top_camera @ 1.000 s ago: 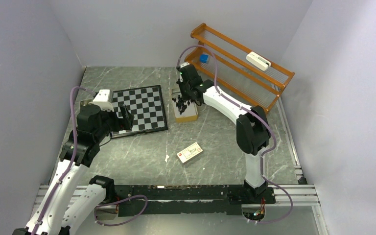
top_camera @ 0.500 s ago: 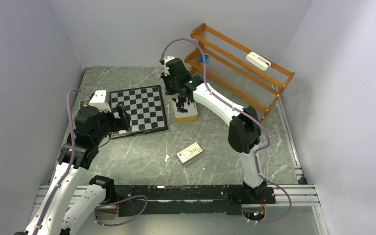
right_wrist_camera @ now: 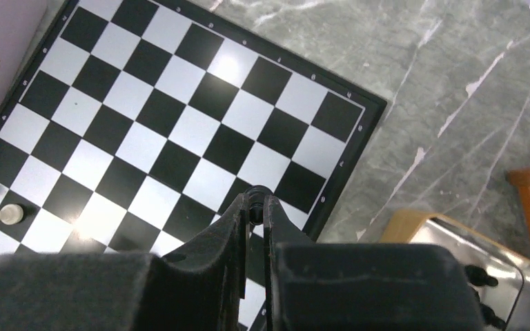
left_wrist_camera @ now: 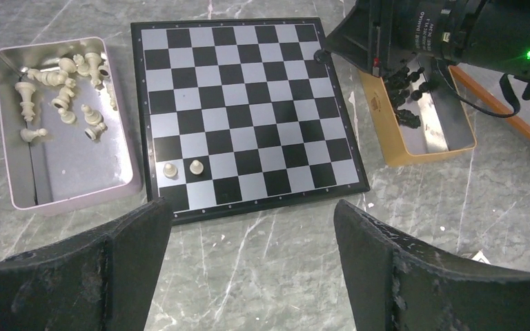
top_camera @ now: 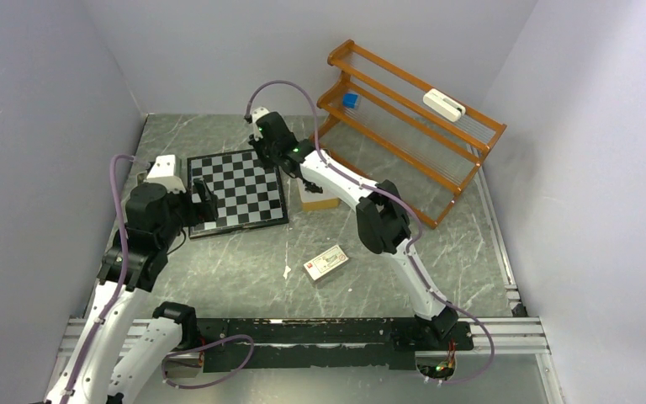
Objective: Set up the chess pieces on the board
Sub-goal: Place the chess piece on the chessboard, then pick up the chess piece from the chessboard, then place the chess piece on the chessboard.
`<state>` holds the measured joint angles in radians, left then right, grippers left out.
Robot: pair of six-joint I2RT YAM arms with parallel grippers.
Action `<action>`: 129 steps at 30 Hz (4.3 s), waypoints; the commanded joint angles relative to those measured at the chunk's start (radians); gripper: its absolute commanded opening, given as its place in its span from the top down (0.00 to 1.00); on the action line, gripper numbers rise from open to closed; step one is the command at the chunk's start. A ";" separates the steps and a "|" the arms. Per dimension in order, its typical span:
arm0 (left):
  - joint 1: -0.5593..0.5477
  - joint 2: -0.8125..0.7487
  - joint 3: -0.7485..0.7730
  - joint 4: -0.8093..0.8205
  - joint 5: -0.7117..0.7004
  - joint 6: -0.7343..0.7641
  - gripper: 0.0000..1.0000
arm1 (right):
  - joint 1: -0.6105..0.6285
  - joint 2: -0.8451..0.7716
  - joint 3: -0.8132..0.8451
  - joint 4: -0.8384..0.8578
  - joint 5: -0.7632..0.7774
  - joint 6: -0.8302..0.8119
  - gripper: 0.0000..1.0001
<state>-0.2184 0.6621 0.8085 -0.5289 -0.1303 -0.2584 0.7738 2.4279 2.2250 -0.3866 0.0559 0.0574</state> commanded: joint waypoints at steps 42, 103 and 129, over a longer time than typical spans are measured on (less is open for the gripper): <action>0.024 0.335 0.180 0.042 0.027 -0.136 0.24 | -0.008 -0.138 -0.155 0.047 0.001 0.064 0.48; -0.118 1.352 0.684 0.123 -0.036 -0.059 0.74 | -0.056 -1.235 -1.302 0.356 0.031 0.239 0.00; 0.071 1.461 0.949 0.024 -0.114 -0.002 0.84 | -0.057 -1.222 -1.305 0.358 -0.001 0.236 0.00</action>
<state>-0.1684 2.0766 1.7168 -0.4610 -0.2264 -0.2897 0.7193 1.2125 0.9215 -0.0502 0.0586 0.3027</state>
